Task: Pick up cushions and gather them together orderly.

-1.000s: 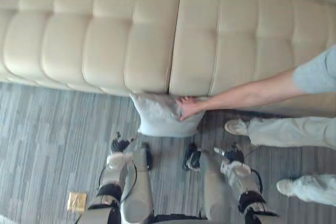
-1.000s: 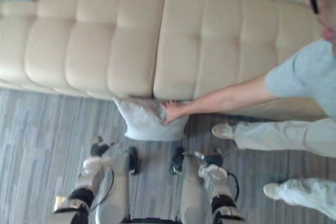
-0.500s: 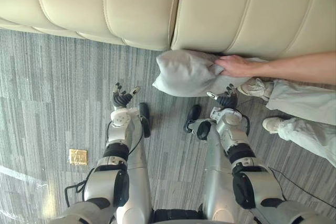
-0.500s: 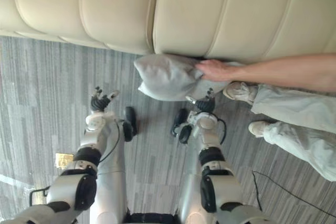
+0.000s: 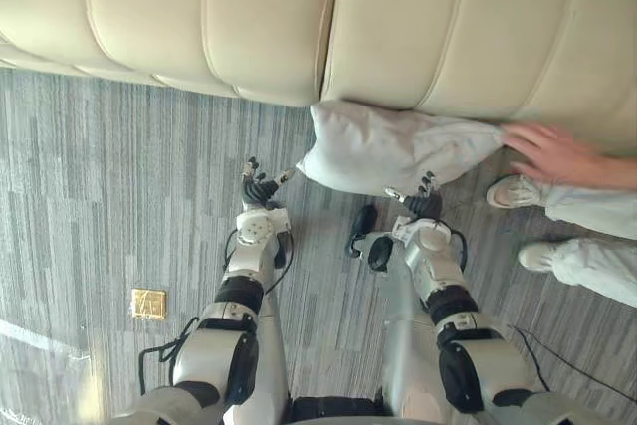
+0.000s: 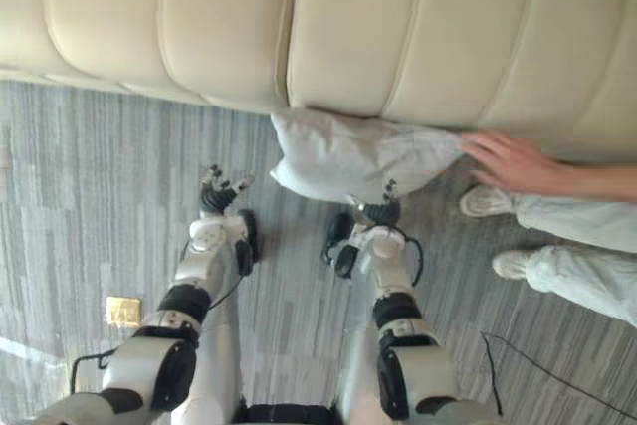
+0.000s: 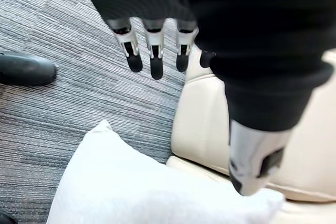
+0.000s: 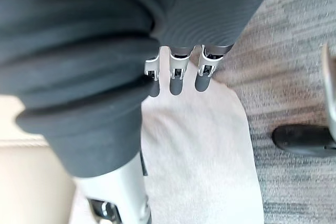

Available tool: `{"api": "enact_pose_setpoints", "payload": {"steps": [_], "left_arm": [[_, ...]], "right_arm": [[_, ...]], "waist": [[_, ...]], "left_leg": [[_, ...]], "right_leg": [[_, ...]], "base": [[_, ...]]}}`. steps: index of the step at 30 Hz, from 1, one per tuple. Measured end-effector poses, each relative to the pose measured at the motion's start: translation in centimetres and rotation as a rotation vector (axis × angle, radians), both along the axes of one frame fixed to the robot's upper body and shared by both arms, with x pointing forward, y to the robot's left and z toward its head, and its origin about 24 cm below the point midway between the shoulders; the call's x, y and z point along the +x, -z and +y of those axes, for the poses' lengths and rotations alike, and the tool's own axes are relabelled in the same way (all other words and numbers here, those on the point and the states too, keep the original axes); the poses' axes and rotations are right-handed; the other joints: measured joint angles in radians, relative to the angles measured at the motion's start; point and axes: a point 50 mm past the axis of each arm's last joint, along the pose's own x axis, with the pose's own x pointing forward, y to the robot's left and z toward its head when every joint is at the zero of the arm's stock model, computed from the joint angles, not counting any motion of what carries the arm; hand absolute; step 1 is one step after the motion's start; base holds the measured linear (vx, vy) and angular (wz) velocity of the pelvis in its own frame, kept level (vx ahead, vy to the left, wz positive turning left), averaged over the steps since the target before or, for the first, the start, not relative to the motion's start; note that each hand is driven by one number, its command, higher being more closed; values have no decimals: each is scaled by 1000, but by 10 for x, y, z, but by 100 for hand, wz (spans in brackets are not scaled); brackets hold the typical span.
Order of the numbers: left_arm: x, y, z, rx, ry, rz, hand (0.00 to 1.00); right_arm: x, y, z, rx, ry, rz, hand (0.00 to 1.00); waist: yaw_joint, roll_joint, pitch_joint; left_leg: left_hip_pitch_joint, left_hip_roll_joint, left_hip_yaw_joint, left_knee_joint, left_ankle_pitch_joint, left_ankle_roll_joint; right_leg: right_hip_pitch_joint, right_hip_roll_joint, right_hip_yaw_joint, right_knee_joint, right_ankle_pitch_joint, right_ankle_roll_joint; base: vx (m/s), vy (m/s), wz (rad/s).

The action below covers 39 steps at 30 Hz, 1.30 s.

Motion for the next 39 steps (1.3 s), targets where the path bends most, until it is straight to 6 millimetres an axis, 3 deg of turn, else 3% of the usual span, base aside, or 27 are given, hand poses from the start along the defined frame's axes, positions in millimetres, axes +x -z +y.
{"api": "enact_pose_setpoints", "payload": {"steps": [5, 9, 16, 18, 24, 32, 39], "left_arm": [[-17, 26, 10, 4, -25, 76, 0], [-43, 59, 15, -9, -22, 183, 0], [-110, 124, 28, -10, -28, 439, 0], [-133, 142, 30, -8, -26, 528, 0], [-184, 172, 29, -17, -21, 708, 0], [-213, 187, 24, -52, -4, 813, 0], [-220, 190, 24, -57, 10, 831, 0]], "right_arm": [[-16, 21, -4, 1, 2, 62, 0], [-44, 52, -11, 6, 6, 161, 0], [-117, 112, -9, 51, 2, 387, 0], [-147, 132, -11, 67, 13, 489, 0], [-203, 159, -17, 147, 99, 645, 0], [-225, 170, -24, 203, 141, 713, 0], [-229, 172, -24, 222, 143, 732, 0]], "waist": [[2, 0, -3], [3, -2, -15], [3, -11, -160], [2, -13, -240], [0, -12, -364], [-4, 23, -461], [-6, 30, -472]], "left_leg": [[111, -5, 26, -66, 18, 2], [263, -10, 49, -141, 31, 1], [490, -18, 68, -314, 59, -18], [537, -18, 76, -360, 64, -25], [684, -5, 127, -484, 81, -30], [840, -14, 191, -609, 92, -33], [920, -23, 227, -666, 97, -34]], "right_leg": [[93, 2, 9, -54, 21, -1], [233, 11, 11, -118, 29, 6], [438, 35, 5, -264, 50, 13], [482, 41, -2, -309, 52, 16], [614, 70, 13, -445, 87, 35], [756, 96, 48, -604, 141, 60], [819, 105, 75, -664, 162, 70]], "base": [[-39, -23, -6], [-4, -7, -3], [82, -18, -5], [153, -17, -4], [127, 12, -15], [116, 49, -19], [54, 27, -12]]}}
